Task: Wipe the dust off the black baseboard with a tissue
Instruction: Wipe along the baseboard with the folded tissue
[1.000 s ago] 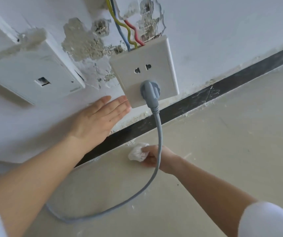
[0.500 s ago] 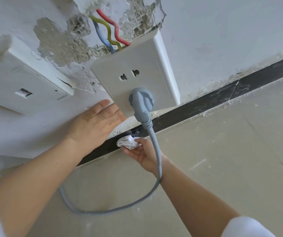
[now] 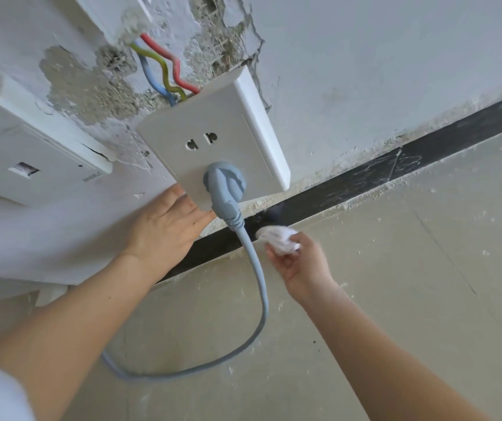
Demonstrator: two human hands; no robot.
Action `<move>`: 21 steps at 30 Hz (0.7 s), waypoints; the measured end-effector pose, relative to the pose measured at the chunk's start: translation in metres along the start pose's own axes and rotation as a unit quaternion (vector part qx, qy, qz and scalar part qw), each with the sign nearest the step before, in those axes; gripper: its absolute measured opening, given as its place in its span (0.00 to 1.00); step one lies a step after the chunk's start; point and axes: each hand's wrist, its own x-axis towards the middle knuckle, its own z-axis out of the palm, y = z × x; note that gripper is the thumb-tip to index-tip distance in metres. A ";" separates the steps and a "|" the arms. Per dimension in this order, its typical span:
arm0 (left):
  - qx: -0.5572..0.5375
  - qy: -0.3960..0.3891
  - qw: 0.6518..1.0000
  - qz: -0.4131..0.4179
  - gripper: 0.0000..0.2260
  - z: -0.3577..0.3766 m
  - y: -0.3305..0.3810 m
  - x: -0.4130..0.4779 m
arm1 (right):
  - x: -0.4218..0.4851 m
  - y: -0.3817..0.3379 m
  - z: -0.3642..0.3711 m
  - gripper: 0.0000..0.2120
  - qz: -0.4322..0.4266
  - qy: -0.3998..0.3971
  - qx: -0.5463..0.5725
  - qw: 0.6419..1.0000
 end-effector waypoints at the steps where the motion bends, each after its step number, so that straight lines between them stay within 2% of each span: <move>1: -0.003 0.003 1.000 0.000 0.25 -0.001 0.000 0.001 | -0.004 0.010 0.010 0.17 0.019 -0.021 -0.067 0.997; 3: -0.004 0.000 1.000 0.006 0.24 -0.003 0.000 0.002 | -0.002 0.029 0.025 0.16 0.079 -0.069 -0.093 0.990; 6: 0.014 -0.031 0.999 0.015 0.26 -0.005 0.000 0.001 | 0.011 0.027 0.038 0.11 0.093 -0.045 -0.034 0.994; 9: 0.030 -0.063 0.997 0.020 0.26 -0.010 0.000 0.001 | 0.013 -0.003 0.032 0.08 0.061 -0.017 0.018 0.998; 13: 0.057 -0.062 0.996 0.022 0.28 -0.007 -0.002 0.000 | 0.005 -0.044 0.010 0.06 -0.022 0.013 0.045 0.999; 17: 0.083 -0.063 0.994 0.017 0.28 -0.012 0.001 0.000 | -0.002 -0.053 -0.011 0.10 -0.073 0.044 0.187 0.979; 18: 0.091 -0.059 0.994 0.015 0.28 -0.014 0.001 0.001 | -0.004 -0.047 -0.012 0.12 -0.059 0.046 0.162 0.984; 21: 0.109 -0.092 0.989 0.024 0.26 -0.016 0.002 0.002 | -0.011 -0.011 0.005 0.23 -0.005 0.005 -0.042 0.999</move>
